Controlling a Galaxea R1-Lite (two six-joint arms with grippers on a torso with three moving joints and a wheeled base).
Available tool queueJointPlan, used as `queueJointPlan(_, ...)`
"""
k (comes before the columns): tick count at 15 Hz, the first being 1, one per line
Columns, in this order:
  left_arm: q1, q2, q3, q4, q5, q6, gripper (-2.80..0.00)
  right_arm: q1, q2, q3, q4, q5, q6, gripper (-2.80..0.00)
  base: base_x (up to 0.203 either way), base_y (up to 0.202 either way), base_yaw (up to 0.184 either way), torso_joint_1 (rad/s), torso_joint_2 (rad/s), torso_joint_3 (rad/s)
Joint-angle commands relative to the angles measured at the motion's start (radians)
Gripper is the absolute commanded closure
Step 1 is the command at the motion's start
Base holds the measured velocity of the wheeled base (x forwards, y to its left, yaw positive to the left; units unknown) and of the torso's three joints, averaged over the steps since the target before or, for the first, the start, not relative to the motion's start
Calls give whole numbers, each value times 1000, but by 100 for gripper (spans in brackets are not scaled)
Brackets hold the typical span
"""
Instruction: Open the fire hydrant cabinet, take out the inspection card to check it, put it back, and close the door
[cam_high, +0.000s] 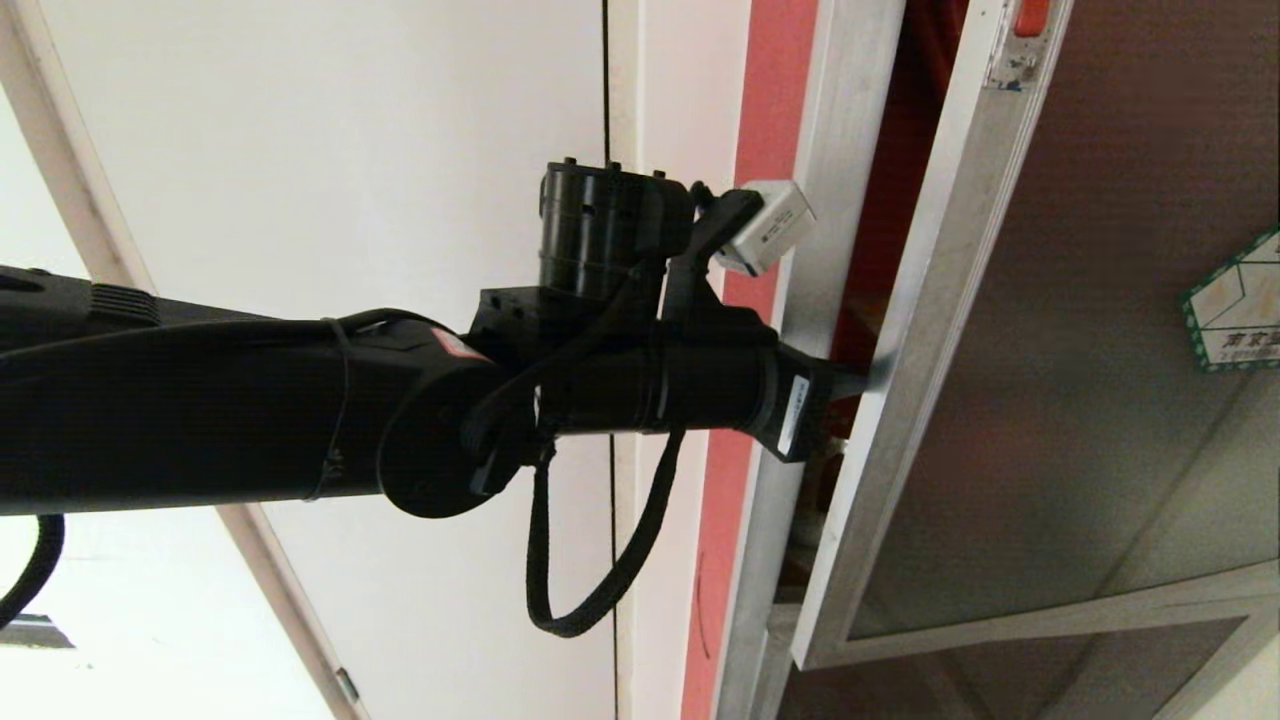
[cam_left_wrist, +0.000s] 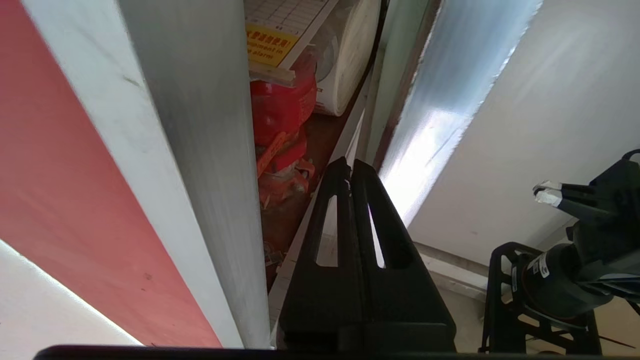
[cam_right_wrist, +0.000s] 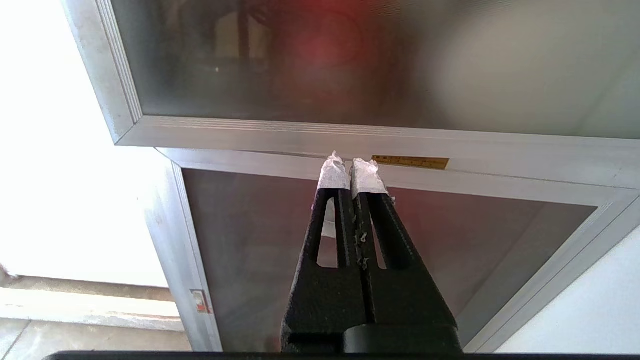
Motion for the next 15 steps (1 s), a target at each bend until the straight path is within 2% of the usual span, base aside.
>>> queueJointPlan(1,-13,-2,0,-2,-4,0,0,1,2,0,0,0,-1,0,0,0,0,0,0,0)
queueJointPlan(6,-63,-49,50,-2,-3,-2,0,0,2,0,0,0,-1,0,0,0,0,0,0,0)
queueJointPlan(15,-219,-142,140,-2,-3,-1,0,1,2,0,0,0,-1,0,0,0,0,0,0,0)
